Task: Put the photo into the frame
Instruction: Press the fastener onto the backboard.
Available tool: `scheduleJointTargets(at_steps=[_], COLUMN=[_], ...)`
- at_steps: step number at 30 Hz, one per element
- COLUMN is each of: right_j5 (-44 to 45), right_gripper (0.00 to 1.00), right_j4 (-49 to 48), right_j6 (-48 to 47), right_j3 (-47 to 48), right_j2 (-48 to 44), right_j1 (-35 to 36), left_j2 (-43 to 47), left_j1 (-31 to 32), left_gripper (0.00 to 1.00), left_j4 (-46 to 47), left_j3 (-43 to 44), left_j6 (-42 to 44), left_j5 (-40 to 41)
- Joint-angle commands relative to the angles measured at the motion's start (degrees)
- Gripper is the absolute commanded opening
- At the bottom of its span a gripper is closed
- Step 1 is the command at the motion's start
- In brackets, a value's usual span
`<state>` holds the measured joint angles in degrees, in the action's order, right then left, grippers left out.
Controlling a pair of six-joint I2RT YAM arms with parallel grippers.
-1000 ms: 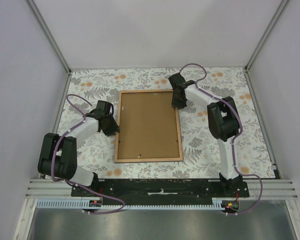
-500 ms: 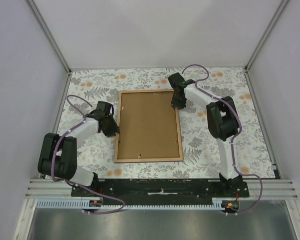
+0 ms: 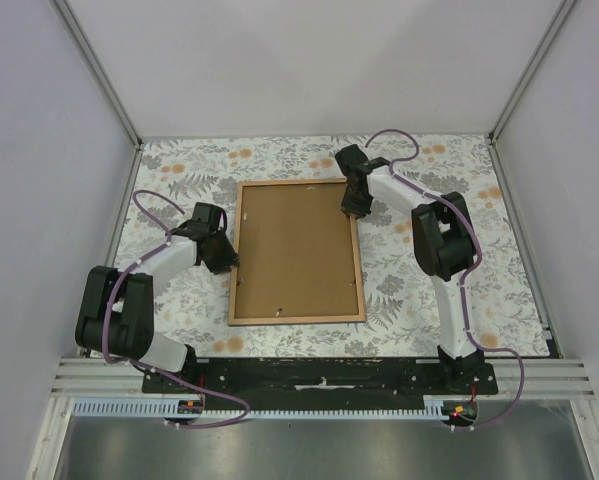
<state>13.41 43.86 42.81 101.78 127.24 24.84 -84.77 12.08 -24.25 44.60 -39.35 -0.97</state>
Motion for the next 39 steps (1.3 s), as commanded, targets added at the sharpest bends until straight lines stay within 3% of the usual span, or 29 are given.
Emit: scheduleJointTargets(at_steps=[1,9,22,39], right_j5=[4.34,3.29,4.08,-2.07], right_gripper=[0.25,0.08,0.07,0.04], right_j4=[-0.79,-2.28,-7.03,-10.81], right_j6=[-0.17,-4.31,-13.54,-17.32], right_j3=[-1.14,-1.84,-10.19,-15.73], right_j2=[2.84,2.05,-4.36,-7.27], right_j1=[-0.14,-0.06,-1.19,-3.13], left_j2=[0.66,0.92,7.34,3.39], left_j1=[-0.03,-0.03,1.37,8.58], left_gripper=[0.36,0.39,0.6,0.61], left_j4=[0.43,0.61,-5.28,-8.71], left_j3=[-0.65,-0.39,2.95,2.95], left_j6=[0.95,1.03,6.92,11.49], left_j5=[-1.23,-2.54,-2.9,2.99])
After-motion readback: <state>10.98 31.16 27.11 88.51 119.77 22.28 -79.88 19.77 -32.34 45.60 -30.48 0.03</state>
